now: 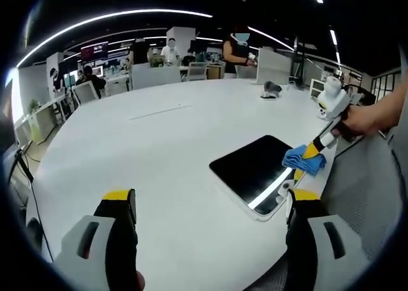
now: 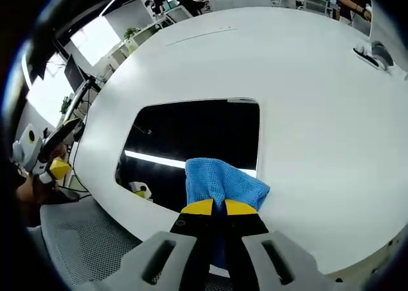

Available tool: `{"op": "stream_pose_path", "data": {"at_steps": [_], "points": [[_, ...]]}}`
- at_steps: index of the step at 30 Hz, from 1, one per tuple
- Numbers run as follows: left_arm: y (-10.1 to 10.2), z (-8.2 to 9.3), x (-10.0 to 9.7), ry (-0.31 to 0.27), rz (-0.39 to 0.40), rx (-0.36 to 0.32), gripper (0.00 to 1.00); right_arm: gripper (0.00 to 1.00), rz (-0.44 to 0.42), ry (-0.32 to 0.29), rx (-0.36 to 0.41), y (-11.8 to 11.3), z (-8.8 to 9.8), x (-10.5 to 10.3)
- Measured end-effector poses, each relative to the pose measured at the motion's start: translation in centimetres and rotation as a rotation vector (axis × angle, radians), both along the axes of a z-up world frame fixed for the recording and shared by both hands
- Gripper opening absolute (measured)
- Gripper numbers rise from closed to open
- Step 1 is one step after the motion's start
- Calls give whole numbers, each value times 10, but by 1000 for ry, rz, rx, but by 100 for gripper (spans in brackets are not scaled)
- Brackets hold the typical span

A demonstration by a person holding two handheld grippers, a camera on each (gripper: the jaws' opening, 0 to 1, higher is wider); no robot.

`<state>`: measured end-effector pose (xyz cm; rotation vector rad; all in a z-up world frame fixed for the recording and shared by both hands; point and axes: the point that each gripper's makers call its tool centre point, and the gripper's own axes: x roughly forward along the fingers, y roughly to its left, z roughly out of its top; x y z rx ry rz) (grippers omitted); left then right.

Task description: Wipe the mirror surface with the cleaning cloth until all visible marks leave the cleaned area.

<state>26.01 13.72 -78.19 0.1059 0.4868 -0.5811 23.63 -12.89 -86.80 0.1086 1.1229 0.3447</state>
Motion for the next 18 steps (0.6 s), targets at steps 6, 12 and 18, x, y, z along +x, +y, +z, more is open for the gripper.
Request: {"op": "stream_pose_path", "data": {"at_steps": [6, 12, 18], "points": [[3, 0, 1, 1, 10, -8, 97, 0, 9, -3, -13, 0, -1, 7], [4, 0, 4, 0, 16, -7, 97, 0, 7, -4, -16, -1, -1, 17], [6, -1, 6, 4, 32, -14, 97, 0, -5, -14, -18, -3, -2, 31]]}}
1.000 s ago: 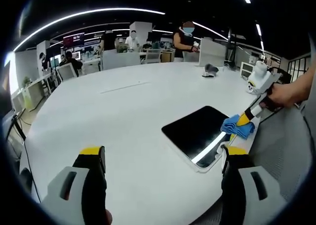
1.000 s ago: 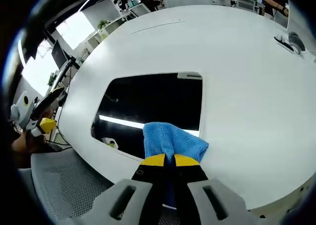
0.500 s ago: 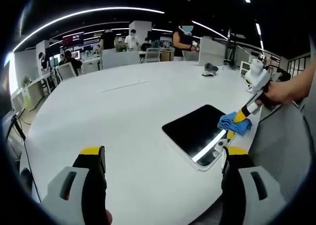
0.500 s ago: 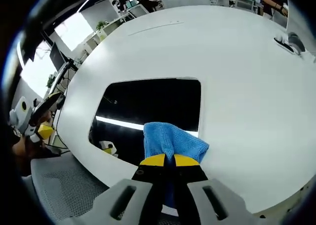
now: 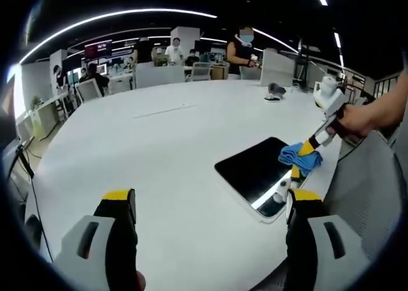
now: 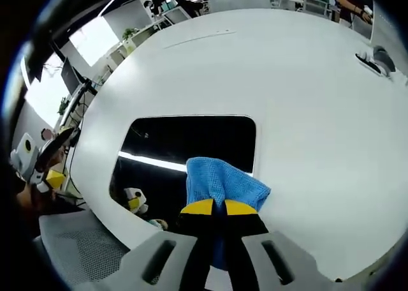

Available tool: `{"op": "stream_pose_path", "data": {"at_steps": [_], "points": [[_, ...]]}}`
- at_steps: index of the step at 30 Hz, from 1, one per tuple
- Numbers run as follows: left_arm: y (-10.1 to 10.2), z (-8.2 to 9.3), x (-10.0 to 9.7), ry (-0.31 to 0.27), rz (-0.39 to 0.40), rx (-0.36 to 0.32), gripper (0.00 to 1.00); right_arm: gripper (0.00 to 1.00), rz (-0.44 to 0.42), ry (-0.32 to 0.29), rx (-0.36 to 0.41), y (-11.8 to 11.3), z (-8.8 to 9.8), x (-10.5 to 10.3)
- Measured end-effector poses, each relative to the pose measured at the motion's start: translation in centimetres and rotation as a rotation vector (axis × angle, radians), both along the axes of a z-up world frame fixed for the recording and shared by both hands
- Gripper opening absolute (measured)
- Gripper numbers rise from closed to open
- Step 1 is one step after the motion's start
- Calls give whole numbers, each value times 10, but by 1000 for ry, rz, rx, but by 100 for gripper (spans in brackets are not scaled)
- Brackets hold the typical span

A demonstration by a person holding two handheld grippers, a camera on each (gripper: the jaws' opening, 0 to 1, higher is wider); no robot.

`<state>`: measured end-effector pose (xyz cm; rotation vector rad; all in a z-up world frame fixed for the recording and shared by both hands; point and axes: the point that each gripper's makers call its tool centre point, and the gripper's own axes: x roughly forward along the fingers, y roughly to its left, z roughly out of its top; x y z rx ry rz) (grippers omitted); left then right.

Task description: Wipe the mirror surface with the cleaning cloth until all visible marks leave the cleaned area.

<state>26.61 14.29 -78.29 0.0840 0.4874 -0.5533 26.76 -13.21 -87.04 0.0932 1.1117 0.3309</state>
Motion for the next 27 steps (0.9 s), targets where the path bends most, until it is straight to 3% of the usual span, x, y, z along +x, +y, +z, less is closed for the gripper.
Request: {"op": "stream_pose_path", "data": {"at_steps": [27], "points": [[1, -11, 1, 28, 7, -3, 97, 0, 11, -32, -53, -2, 1, 57]]}}
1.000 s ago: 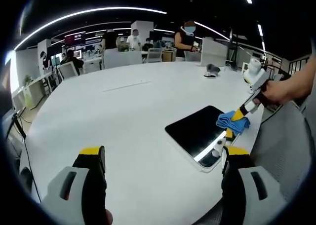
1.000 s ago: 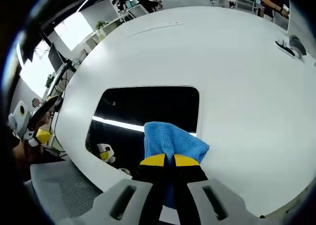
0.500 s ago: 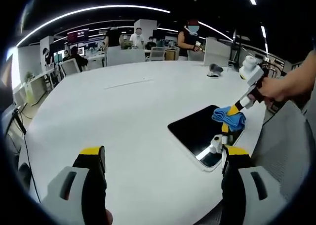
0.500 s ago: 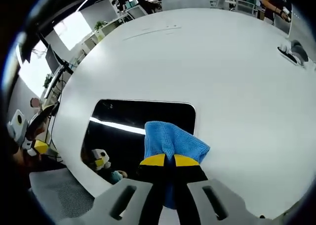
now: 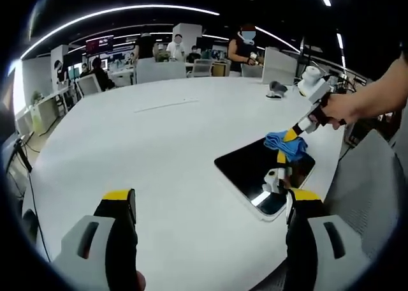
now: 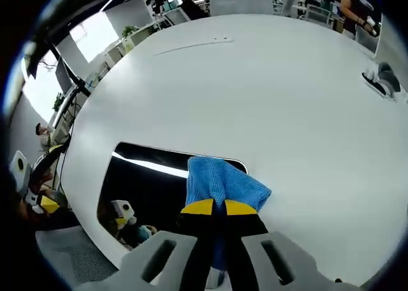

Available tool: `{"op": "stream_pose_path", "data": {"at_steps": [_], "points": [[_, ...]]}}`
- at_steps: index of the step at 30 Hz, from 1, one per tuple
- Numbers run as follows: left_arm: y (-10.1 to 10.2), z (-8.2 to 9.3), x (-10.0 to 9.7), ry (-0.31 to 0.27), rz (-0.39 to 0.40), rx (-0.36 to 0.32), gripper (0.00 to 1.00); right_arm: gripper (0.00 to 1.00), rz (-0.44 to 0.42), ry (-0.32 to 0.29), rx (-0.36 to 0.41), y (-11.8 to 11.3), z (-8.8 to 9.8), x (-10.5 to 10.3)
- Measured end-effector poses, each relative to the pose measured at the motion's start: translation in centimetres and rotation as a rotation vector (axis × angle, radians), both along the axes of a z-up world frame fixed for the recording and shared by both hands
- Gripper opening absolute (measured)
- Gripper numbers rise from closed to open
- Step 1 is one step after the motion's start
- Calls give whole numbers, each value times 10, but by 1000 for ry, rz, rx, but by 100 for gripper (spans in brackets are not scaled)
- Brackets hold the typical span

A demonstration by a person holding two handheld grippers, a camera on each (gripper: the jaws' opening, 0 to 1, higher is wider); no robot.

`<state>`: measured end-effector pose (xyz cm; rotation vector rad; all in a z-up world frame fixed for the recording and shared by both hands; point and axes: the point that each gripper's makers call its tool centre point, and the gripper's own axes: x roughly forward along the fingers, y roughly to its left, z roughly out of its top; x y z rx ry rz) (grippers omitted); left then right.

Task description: Wipe the mirror surface with the cleaning cloth until all visible marks leave the cleaned area.

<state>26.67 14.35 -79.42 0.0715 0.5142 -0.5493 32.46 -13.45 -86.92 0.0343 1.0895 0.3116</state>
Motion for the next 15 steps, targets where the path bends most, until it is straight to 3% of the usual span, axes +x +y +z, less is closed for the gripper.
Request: {"op": "stream_pose_path", "data": {"at_steps": [15], "points": [[5, 5, 8, -2, 12, -10, 98, 0, 12, -4, -28, 2, 1, 27]]}}
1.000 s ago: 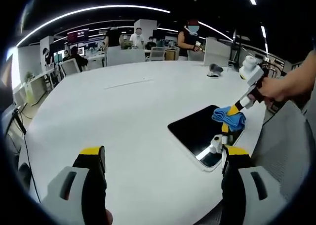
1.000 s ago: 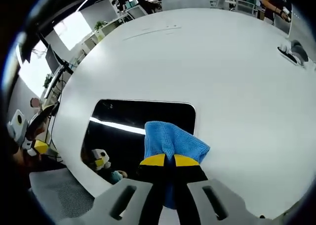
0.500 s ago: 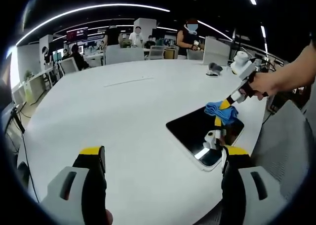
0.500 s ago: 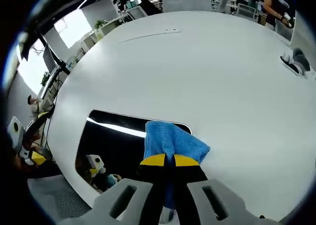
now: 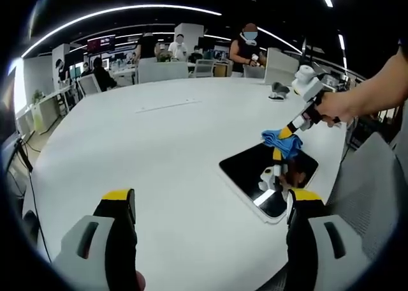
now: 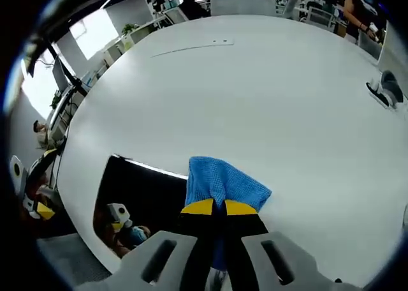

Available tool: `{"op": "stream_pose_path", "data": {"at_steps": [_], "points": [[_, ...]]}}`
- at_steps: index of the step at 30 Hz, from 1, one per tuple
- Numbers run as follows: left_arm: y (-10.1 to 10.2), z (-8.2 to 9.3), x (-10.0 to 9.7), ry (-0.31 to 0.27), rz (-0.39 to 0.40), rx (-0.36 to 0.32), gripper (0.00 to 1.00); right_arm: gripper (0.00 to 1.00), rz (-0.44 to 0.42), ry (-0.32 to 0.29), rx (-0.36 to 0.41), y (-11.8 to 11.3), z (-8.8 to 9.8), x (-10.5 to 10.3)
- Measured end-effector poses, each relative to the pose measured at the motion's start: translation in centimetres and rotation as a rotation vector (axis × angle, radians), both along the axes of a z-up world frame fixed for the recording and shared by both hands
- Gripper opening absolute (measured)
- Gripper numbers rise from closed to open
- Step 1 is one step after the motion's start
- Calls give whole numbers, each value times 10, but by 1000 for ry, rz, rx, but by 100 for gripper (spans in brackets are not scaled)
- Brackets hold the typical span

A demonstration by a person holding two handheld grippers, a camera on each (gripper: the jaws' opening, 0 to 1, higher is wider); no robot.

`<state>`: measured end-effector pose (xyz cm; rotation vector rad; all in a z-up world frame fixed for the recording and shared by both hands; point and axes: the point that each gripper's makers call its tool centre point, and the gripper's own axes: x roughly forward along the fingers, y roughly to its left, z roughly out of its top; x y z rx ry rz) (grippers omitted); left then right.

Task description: Wipe the mirror surface with the cleaning cloth until all visible marks leave the cleaned area.

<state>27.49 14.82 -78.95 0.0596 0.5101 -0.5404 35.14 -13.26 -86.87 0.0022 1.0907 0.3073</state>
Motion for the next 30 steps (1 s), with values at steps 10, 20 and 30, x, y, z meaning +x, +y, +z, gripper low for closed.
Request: {"op": "stream_pose_path", "data": {"at_steps": [10, 20, 30], "points": [[1, 1, -2, 4, -8, -18, 99, 0, -5, 2, -6, -1, -1, 7], [-1, 6, -1, 1, -13, -30, 99, 0, -4, -13, 9, -6, 9, 7], [-6, 15, 4, -17, -2, -82, 99, 0, -19, -60, 17, -48, 44, -3]]}}
